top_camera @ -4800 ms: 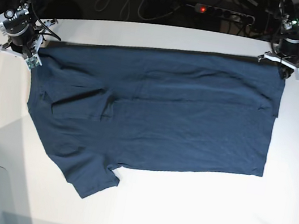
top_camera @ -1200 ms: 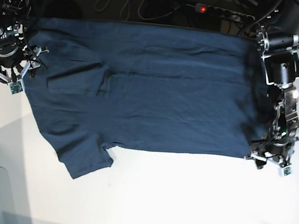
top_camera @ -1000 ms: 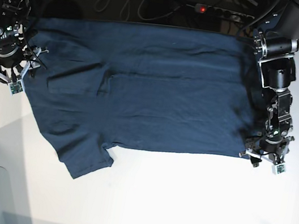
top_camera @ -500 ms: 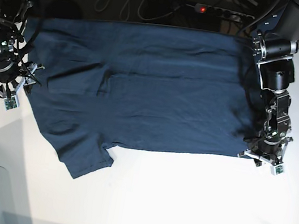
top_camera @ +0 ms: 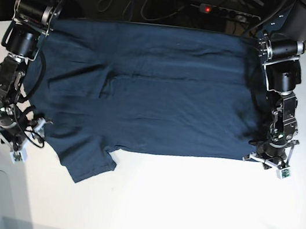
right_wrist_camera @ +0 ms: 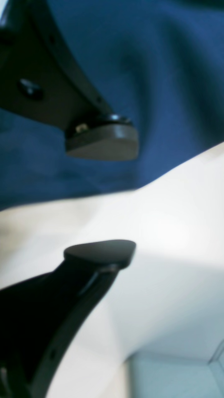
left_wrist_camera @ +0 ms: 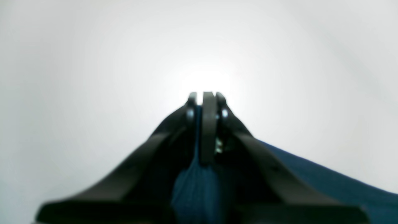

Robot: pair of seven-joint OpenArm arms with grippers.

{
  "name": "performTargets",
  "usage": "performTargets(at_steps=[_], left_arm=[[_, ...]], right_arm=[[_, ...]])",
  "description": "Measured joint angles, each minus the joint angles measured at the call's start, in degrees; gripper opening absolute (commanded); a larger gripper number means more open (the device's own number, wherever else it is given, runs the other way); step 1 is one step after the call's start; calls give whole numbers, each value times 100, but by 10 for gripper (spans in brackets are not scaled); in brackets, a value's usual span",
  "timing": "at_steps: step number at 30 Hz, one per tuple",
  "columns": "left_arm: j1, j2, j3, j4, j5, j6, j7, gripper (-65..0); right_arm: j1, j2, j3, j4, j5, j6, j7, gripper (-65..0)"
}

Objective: Fold the T-shirt properly
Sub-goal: 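Grasp the hem corners with both grippers and fold them toward the collar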

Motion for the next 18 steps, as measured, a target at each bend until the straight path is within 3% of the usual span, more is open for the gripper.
performTargets(at_steps=[8, 15, 18], left_arm=[[81, -15, 7, 17, -24, -24, -81, -650], [81, -15, 4, 17, -24, -24, -81, -650], [81, -15, 4, 17, -22, -22, -83, -650]], right_arm=[[492, -13, -22, -1818, -17, 0, 1075, -270], [494, 9, -20, -2326, -26, -2, 1709, -275], [511, 11, -17, -2406, 0, -4, 1753, -351]])
